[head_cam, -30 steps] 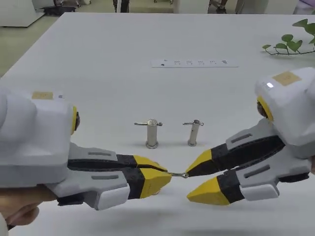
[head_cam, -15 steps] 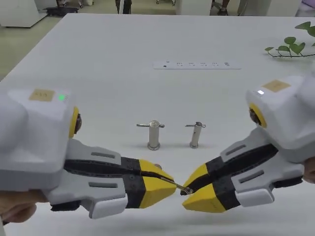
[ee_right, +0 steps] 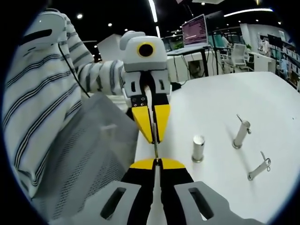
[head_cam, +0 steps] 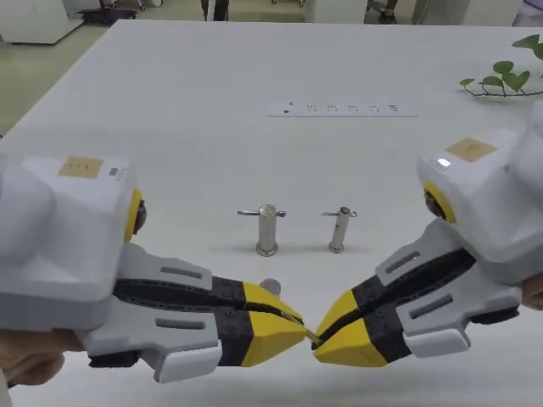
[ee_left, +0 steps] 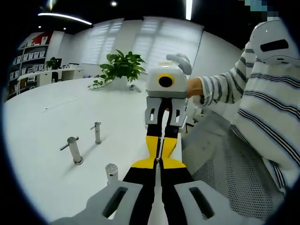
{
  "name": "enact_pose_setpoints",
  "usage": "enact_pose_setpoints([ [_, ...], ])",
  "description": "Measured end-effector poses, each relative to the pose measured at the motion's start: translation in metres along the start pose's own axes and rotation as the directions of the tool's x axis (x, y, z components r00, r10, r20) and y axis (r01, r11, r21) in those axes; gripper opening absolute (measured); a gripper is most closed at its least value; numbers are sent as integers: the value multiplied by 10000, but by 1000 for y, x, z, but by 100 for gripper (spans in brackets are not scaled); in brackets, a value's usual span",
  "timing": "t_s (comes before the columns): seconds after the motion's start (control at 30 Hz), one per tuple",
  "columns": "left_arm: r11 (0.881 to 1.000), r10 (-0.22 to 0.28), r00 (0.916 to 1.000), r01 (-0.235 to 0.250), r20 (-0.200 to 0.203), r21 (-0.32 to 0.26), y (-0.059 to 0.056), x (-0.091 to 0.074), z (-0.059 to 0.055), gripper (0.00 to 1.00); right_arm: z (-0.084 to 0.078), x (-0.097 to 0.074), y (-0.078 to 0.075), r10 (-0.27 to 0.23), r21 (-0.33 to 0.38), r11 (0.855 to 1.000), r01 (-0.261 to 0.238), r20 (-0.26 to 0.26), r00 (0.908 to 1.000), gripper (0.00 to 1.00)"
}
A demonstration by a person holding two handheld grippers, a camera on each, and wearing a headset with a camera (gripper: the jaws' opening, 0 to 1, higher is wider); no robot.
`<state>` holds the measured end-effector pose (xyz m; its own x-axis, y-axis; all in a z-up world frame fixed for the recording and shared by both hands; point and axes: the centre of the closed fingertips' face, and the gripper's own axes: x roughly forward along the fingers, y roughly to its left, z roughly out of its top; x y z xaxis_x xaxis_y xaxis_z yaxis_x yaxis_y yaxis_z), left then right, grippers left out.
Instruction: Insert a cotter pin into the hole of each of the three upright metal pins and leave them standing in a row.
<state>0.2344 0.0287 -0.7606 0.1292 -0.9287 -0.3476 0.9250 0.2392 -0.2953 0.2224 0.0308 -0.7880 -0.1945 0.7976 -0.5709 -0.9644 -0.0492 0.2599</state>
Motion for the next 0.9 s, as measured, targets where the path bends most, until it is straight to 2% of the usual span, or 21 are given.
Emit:
enact_pose_setpoints([
  [0.27,9997,218,9996,-216,195,-80,4,3,2,1,-2,-3,-6,-362,-710,9970,319,-596,9976,3],
  [0.33,9994,340,9992,-339,212,-28,7,3,1,1,-2,-4,-12,-704,-1268,9901,603,-766,9946,3],
  [0.53,9964,799,9963,-807,316,264,16,1,3,3,-1,-4,-19,-1081,-1252,9877,939,-1119,9878,3],
  [0.67,9859,1467,9871,-1512,648,717,30,-3,10,14,-1,-7,-24,-1243,-1129,9875,1096,-1325,9834,3],
  [0.73,9787,1760,9815,-1827,749,935,36,-5,12,22,-4,-10,-29,-1464,-1246,9840,1271,-1609,9760,3],
  [0.8,9731,2126,9746,-2177,699,757,44,-7,9,30,-11,-14,-36,-1757,-1674,9755,1425,-2036,9632,3],
  [0.83,9698,2260,9721,-2306,627,792,47,-7,8,34,-12,-14,-38,-1820,-1585,9759,1502,-2098,9607,3],
  [0.87,9570,2631,9638,-2663,425,1154,55,-8,3,36,-14,-15,-41,-1890,-1578,9750,1565,-2184,9574,3],
  [0.9,9509,2775,9602,-2791,314,1337,58,-9,1,37,-16,-15,-44,-1967,-1617,9735,1618,-2307,9529,3],
])
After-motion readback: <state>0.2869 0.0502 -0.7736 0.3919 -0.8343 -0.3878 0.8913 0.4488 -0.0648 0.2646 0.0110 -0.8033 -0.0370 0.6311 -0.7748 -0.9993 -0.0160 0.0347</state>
